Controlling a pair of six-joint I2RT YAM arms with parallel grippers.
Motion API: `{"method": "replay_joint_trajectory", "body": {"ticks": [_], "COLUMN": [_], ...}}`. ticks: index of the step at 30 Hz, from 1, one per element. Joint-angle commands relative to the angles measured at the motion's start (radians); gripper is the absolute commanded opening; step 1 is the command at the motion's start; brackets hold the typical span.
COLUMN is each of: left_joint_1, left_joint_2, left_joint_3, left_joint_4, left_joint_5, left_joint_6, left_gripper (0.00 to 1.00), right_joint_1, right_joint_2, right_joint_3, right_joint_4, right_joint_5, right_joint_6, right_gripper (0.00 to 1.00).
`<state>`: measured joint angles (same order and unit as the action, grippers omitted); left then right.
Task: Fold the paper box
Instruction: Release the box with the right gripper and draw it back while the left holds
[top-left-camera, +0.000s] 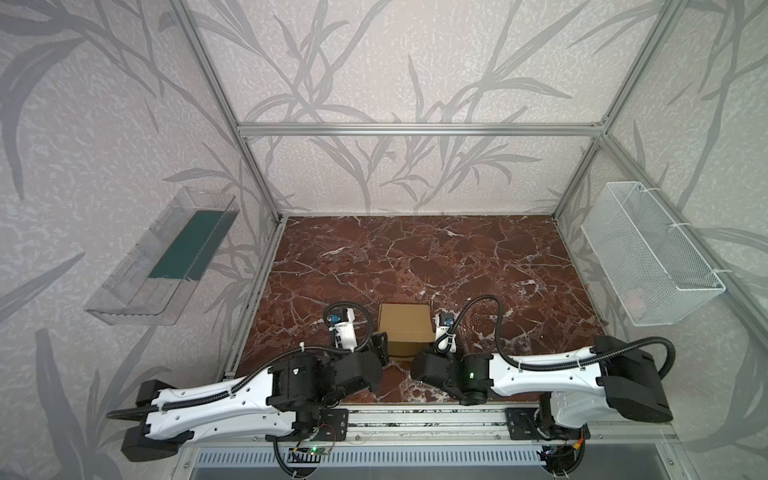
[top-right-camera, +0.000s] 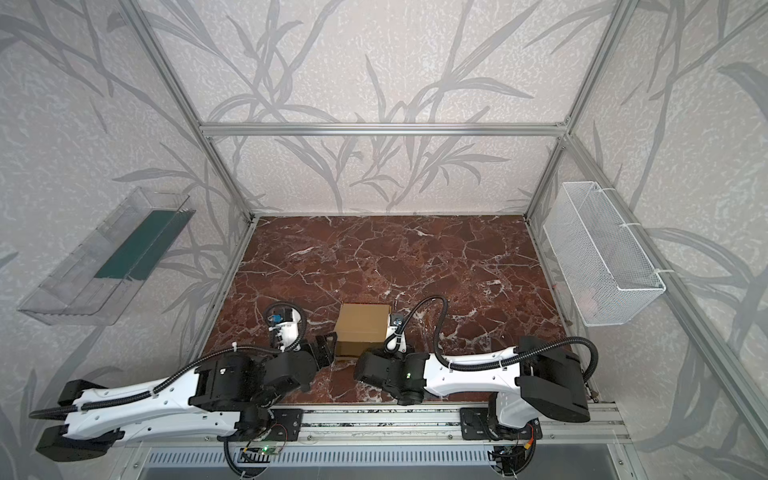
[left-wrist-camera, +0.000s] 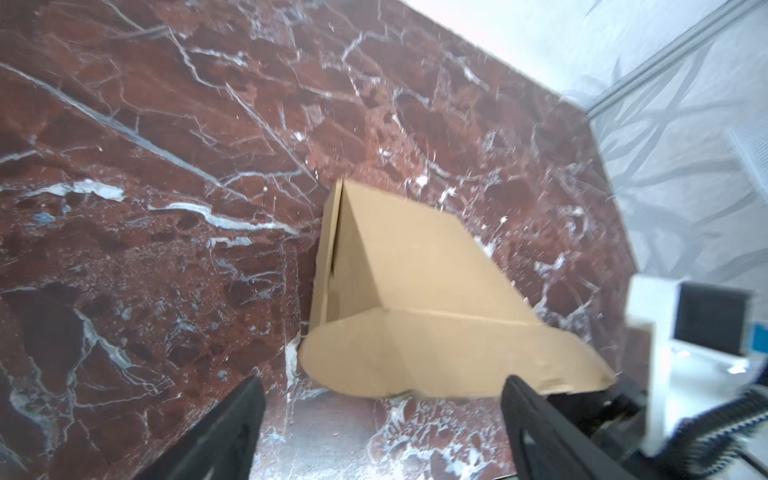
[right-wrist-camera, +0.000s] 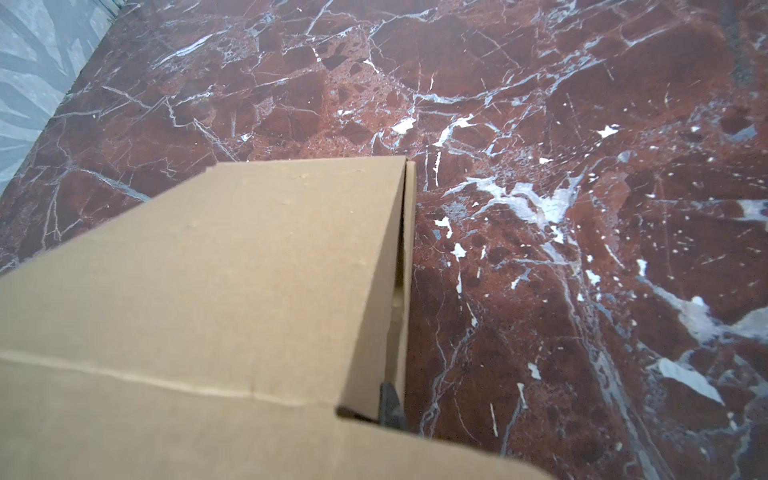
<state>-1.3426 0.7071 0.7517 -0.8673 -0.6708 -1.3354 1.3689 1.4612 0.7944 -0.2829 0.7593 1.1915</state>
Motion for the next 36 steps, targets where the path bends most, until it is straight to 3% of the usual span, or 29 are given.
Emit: {"method": "replay_joint_trajectory", "body": {"ticks": [1,2,6,12,16,20,31,36], "left_joint_1": [-0.004,-0.004,-0.004,0.017,0.084,0.219,0.417,0.475], "left_joint_2": [-0.045,-0.051,-0.032,0.033,0.063,0.066,0.153,0.151], "left_joint_3": [0.053,0.065,0.099,0.122,0.111,0.062,0.049,0.010], "left_joint_4": [-0.091,-0.099,-0.077,-0.040,0.018,0.116,0.202,0.244], "left_joint_5": [-0.079,-0.094,-0.150,-0.170,-0.094,0.061,0.286,0.379], "left_joint_6": [0.021,0.030,0.087,0.157,0.235,0.307,0.418,0.443], "left_gripper": [0.94,0.99,0.99,0.99,0.99,0.99,0.99,0.99], "right_joint_1": [0.007,0.007,0.006,0.009,0.029,0.057,0.167,0.191], "right_joint_2": [-0.027,-0.025,-0.019,-0.047,-0.087,-0.133,-0.415,-0.543], "right_joint_3": [0.010,0.012,0.016,0.016,0.007,-0.003,-0.084,-0.080], "right_joint_4": [-0.040,-0.044,-0.046,-0.063,-0.086,-0.123,-0.370,-0.436], "right_joint_5": [0.060,0.065,0.060,0.010,0.010,-0.002,0.045,0.057], "right_joint_6": [-0.029,-0.031,-0.051,-0.099,-0.108,-0.105,0.003,-0.027], "right_gripper": [0.00,0.00,0.04,0.31,0.46,0.54,0.57,0.57]}}
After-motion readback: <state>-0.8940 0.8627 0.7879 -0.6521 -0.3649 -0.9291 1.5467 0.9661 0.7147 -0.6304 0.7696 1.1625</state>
